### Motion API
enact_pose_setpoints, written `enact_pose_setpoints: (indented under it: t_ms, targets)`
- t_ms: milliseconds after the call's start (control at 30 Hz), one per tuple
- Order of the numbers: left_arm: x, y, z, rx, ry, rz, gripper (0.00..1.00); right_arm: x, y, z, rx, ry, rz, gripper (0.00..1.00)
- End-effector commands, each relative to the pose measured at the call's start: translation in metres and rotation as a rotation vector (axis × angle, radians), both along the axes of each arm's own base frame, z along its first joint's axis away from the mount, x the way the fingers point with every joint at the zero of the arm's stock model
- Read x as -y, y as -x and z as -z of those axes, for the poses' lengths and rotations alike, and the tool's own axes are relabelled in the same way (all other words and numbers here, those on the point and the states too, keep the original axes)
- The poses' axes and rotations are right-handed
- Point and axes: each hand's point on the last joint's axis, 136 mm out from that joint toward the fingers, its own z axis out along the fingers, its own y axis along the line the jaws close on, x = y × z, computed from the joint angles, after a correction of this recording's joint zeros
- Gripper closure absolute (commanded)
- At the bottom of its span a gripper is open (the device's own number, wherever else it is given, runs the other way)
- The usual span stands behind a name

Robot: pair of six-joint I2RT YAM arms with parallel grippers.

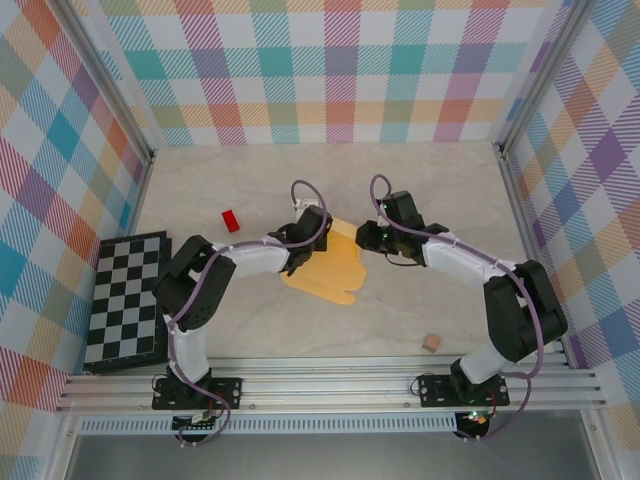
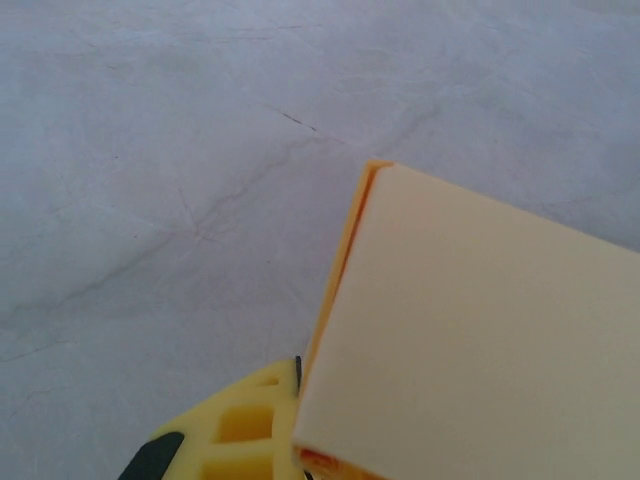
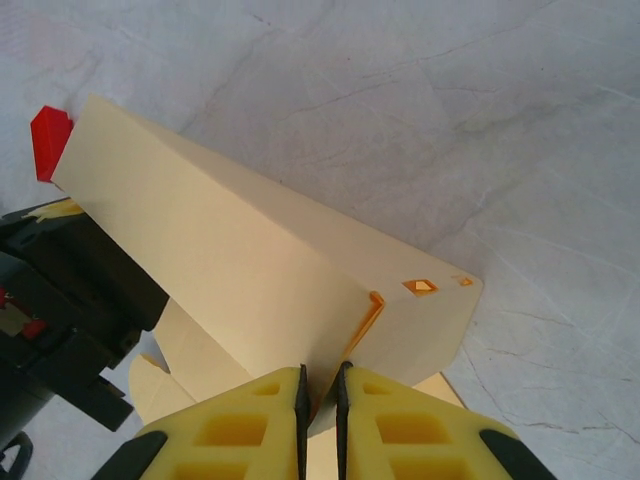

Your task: Fold the paper box

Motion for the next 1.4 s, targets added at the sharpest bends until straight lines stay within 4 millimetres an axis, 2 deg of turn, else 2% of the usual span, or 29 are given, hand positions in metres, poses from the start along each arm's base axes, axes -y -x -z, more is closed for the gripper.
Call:
enact_pose_setpoints:
  t_ms: [0,300,400,567,733,833,933,1167,1367]
  targets:
    - [0.016,0.004,0.005,-0.038,0.057,-0.119,1.0,-0.017,0.036,0.034,-0.156,-0.011,-0.055,0.83]
    - [-0.005,0.007,0.024,-0.073,-0.021,-0.235,1.0,-0.012,0.041,0.038,-0.16,0.003,-0.039,0.83]
    - [-0.004,0.008,0.03,-0.089,-0.019,-0.231,1.0,-0.011,0.041,0.038,-0.161,0.005,-0.037,0.83]
    - [0.007,0.01,0.033,-0.117,0.025,-0.14,0.93,-0.01,0.039,0.037,-0.151,0.028,-0.043,0.83]
    - [-0.002,0.013,0.037,-0.159,0.11,-0.044,0.82,-0.004,0.037,0.036,-0.136,0.065,-0.045,0.83]
    - [-0.007,0.016,0.029,-0.158,0.162,0.025,0.7,0.0,0.036,0.038,-0.135,0.088,-0.041,0.83]
    - [-0.006,0.021,0.018,-0.152,0.198,0.108,0.62,0.002,0.033,0.039,-0.13,0.101,-0.039,0.83]
    - [-0.011,0.048,-0.008,-0.12,0.217,0.323,0.57,0.01,0.027,0.036,-0.12,0.12,-0.034,0.83]
    - [-0.019,0.064,-0.01,-0.149,0.209,0.389,0.56,0.014,0.021,0.033,-0.12,0.115,-0.032,0.83]
